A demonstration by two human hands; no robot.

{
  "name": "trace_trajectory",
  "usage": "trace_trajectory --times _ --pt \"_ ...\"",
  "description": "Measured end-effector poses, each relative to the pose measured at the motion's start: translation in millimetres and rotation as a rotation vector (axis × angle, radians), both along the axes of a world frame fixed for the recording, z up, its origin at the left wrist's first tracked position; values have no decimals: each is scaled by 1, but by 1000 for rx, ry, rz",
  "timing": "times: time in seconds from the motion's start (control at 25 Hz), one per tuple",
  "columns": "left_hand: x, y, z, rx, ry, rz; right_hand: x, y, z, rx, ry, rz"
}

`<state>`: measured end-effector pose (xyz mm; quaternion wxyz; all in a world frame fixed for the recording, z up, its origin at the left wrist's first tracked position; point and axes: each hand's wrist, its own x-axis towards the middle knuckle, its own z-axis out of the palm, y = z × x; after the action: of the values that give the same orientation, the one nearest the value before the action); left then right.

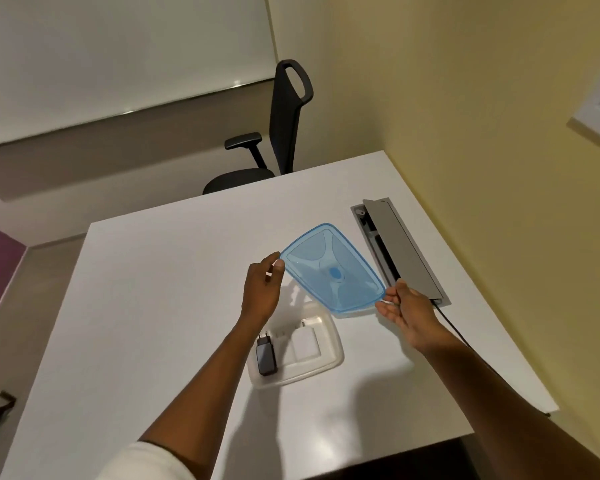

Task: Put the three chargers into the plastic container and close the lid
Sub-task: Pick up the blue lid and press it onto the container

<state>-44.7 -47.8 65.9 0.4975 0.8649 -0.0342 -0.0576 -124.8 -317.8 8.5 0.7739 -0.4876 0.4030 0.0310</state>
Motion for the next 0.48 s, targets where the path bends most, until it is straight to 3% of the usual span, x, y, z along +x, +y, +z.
trace_trajectory --times 0.2,0.48 --pt "-35 26 10 -187 33 76 -12 16 20 -26 -31 -29" --pt "-65 60 -7 -304 136 172 -27 48 24 -117 -54 105"
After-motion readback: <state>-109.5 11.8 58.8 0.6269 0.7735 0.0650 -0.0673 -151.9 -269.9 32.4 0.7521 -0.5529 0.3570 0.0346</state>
